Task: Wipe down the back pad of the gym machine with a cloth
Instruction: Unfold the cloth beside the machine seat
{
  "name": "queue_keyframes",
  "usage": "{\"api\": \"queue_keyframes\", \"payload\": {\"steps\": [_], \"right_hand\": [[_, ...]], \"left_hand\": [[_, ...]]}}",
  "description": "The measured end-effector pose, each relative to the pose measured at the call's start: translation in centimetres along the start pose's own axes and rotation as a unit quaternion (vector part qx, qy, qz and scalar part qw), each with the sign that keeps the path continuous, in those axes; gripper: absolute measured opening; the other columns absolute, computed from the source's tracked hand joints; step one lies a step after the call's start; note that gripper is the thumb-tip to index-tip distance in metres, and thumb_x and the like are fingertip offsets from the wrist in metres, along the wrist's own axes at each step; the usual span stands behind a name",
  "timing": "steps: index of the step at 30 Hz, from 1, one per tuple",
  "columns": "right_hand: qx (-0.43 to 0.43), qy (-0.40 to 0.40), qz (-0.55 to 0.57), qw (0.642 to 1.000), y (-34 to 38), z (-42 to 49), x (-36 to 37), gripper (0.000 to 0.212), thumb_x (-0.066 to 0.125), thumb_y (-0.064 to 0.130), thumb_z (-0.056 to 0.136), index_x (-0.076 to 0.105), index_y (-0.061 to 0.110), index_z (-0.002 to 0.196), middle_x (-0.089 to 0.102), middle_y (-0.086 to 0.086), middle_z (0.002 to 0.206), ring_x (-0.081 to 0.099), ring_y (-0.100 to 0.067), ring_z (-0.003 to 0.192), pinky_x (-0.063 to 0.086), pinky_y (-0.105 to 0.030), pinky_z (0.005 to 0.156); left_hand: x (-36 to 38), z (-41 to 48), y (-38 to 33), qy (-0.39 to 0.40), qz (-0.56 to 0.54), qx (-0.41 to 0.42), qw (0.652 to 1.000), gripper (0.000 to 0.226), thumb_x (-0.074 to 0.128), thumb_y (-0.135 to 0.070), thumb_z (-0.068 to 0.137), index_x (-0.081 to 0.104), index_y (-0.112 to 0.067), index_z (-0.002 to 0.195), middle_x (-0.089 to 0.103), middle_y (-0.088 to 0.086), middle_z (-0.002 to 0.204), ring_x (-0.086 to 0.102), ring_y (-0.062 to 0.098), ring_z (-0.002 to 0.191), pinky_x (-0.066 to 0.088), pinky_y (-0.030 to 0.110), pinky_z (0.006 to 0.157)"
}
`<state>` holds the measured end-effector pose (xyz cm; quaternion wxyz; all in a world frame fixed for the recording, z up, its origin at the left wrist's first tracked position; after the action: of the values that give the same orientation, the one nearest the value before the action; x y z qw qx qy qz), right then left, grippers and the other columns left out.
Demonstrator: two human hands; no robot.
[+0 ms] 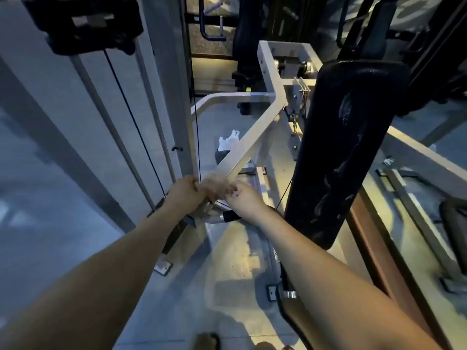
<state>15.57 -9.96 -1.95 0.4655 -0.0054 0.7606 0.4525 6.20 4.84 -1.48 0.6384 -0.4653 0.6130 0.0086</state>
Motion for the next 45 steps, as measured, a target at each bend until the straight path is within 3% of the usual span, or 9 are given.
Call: {"api": "queue_keyframes", "payload": {"steps": [5, 12, 18, 21, 26, 31, 36, 40, 45], "right_hand": [[0.014, -0.007, 0.020, 1.000, -0.3, 0.2, 0.4, 0.030, 0.062, 0.027, 0.099, 0.064, 0.017, 0.127, 0.066, -0.010, 0.123, 0.063, -0.029, 0.111, 0.053, -0.037, 0.091], [0.028, 0.016, 0.109, 0.993, -1.0, -1.1, -1.1, 0.049, 0.063, 0.047, 0.099, 0.054, 0.025, 0.142, 0.055, 0.000, 0.135, 0.057, -0.017, 0.118, 0.049, -0.033, 0.097], [-0.007, -0.041, 0.130, 0.991, -3.9, -4.1, -5.6, 0.013, 0.063, 0.038, 0.101, 0.058, 0.036, 0.090, 0.065, 0.013, 0.093, 0.062, -0.003, 0.084, 0.045, -0.024, 0.073], [-0.024, -0.057, 0.133, 0.989, -6.8, -6.3, -9.0, 0.029, 0.064, 0.027, 0.101, 0.047, 0.029, 0.078, 0.054, 0.017, 0.069, 0.049, 0.000, 0.065, 0.040, -0.020, 0.063], [-0.051, -0.045, 0.150, 0.986, -13.8, -10.1, -14.0, 0.024, 0.062, 0.017, 0.100, 0.050, 0.004, 0.084, 0.051, -0.007, 0.075, 0.047, -0.010, 0.071, 0.041, -0.029, 0.067], [-0.034, -0.044, 0.180, 0.982, -24.4, -14.2, -18.5, 0.028, 0.066, 0.011, 0.095, 0.043, 0.009, 0.079, 0.045, 0.000, 0.073, 0.042, -0.009, 0.068, 0.038, -0.028, 0.064], [0.012, 0.003, 0.204, 0.979, -34.0, -17.9, -20.6, 0.017, 0.066, 0.034, 0.099, 0.054, 0.022, 0.099, 0.063, 0.004, 0.086, 0.062, -0.013, 0.078, 0.055, -0.032, 0.070], [0.040, 0.031, 0.272, 0.961, -39.0, -19.7, -19.5, 0.018, 0.068, 0.038, 0.098, 0.055, 0.026, 0.099, 0.063, 0.008, 0.085, 0.063, -0.007, 0.078, 0.054, -0.031, 0.071], [0.062, 0.041, 0.289, 0.955, -42.9, -21.4, -15.8, 0.024, 0.070, 0.039, 0.097, 0.058, 0.018, 0.101, 0.065, 0.003, 0.084, 0.063, -0.006, 0.074, 0.050, -0.023, 0.064]], "left_hand": [[-0.2, 1.3, 0.9, -0.067, -0.039, -0.025, 0.997, 0.023, 0.057, -0.029, 0.099, 0.070, -0.014, 0.108, 0.071, 0.007, 0.102, 0.055, 0.017, 0.079, 0.040, 0.027, 0.069], [-1.9, -1.5, -3.5, -0.060, -0.137, 0.031, 0.988, 0.010, 0.050, -0.029, 0.103, 0.053, -0.020, 0.105, 0.064, -0.003, 0.083, 0.063, 0.013, 0.074, 0.046, 0.027, 0.058], [2.2, -4.8, -9.8, 0.041, -0.221, 0.073, 0.972, 0.013, 0.052, -0.022, 0.102, 0.057, -0.010, 0.100, 0.067, 0.007, 0.082, 0.063, 0.015, 0.070, 0.052, 0.025, 0.063], [5.3, -6.2, -13.2, 0.069, -0.282, 0.058, 0.955, 0.011, 0.057, -0.016, 0.099, 0.058, -0.006, 0.102, 0.065, 0.007, 0.081, 0.063, 0.014, 0.070, 0.053, 0.022, 0.059], [12.2, -8.0, -19.9, 0.081, -0.227, 0.056, 0.969, 0.008, 0.060, -0.018, 0.096, 0.061, -0.023, 0.090, 0.068, 0.003, 0.083, 0.063, 0.013, 0.072, 0.054, 0.034, 0.068], [21.3, -11.1, -26.2, 0.095, -0.269, 0.011, 0.958, 0.006, 0.062, -0.013, 0.093, 0.067, -0.017, 0.093, 0.068, 0.003, 0.071, 0.064, 0.012, 0.060, 0.048, 0.022, 0.051], [31.1, -14.4, -30.2, 0.109, -0.325, -0.049, 0.938, 0.011, 0.065, -0.026, 0.098, 0.070, -0.017, 0.101, 0.073, 0.006, 0.081, 0.071, 0.022, 0.078, 0.060, 0.034, 0.068], [35.9, -15.9, -31.0, 0.114, -0.329, -0.069, 0.935, 0.021, 0.062, -0.032, 0.101, 0.073, -0.014, 0.103, 0.069, 0.016, 0.079, 0.063, 0.018, 0.068, 0.051, 0.029, 0.059], [41.2, -17.4, -28.6, 0.153, -0.394, -0.130, 0.897, 0.022, 0.054, -0.012, 0.102, 0.076, -0.013, 0.105, 0.073, 0.012, 0.097, 0.072, 0.022, 0.090, 0.060, 0.034, 0.078]]}}
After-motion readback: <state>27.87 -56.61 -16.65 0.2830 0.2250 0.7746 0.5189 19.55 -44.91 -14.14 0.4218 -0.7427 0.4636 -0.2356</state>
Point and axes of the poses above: each hand's wrist, its own z-axis towards the middle knuckle, its own x-axis out of the palm, y = z × x, the point moved 8 cm from there along z, towards the middle knuckle
